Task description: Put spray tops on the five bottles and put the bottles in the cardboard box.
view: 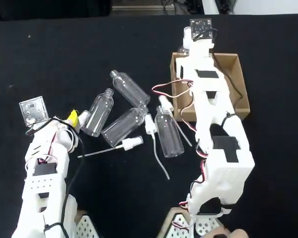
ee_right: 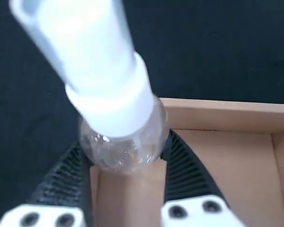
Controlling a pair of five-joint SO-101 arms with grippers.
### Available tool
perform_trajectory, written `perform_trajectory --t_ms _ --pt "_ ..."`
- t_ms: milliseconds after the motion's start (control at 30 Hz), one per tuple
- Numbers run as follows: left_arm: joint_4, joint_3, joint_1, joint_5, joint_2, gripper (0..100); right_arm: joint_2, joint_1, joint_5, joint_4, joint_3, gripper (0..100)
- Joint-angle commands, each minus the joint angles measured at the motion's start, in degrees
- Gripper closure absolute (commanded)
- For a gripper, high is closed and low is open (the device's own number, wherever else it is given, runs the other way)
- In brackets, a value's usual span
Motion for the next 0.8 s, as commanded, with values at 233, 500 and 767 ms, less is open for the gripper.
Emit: perform_trajectory --t_ms 233,500,767 --pt "-0.9 -0.6 -0.6 0.5 -0.1 80 -0.6 -1.9 0.1 -1.7 -2.4 98.8" --pt "-0.9 -0.6 -0.6 0.5 -0.2 80 -0.1 -2.0 0.1 -1.7 -2.0 98.6" --pt "-0.9 -0.6 -0.6 0.5 -0.4 80 2.2 -2.0 -0.1 -1.7 -1.7 98.7"
